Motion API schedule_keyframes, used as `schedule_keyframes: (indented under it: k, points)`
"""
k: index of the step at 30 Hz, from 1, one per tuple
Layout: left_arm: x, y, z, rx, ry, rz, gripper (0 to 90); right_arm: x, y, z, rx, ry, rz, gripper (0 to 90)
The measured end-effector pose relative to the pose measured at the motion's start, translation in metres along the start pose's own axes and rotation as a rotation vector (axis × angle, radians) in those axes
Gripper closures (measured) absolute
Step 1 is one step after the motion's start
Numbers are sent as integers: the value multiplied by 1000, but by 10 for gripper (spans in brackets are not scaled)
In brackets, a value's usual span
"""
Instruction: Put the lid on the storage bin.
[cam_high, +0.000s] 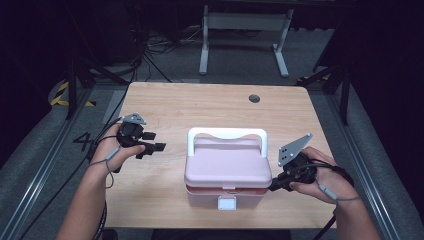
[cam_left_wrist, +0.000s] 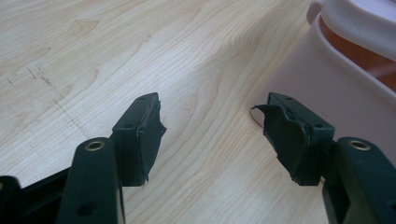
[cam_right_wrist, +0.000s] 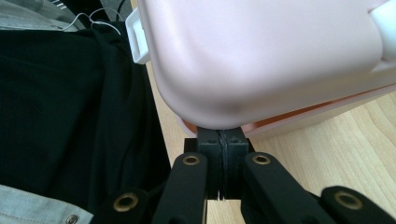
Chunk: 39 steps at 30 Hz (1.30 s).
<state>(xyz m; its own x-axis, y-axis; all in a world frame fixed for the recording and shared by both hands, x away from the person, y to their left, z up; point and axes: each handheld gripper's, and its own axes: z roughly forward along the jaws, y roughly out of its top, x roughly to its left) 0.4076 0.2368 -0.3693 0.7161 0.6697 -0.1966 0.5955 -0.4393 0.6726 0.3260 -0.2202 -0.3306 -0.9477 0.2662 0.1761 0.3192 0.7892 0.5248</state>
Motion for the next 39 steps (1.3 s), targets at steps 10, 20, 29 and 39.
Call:
schedule_keyframes:
  k: [10, 20, 29, 39]
  points:
    - [0, 0, 3, 19, -4, 8, 376, 2, 0, 3, 34, 18, -4, 895]
    - [0, -1, 5, 28, -8, 14, 373, 2, -1, 4, 58, 43, -6, 898]
    - [1, -1, 5, 26, -8, 9, 363, 1, -4, 4, 96, 59, 9, 880]
    - [1, -2, 3, 15, -5, 2, 360, 1, -8, -5, 54, 68, 6, 804]
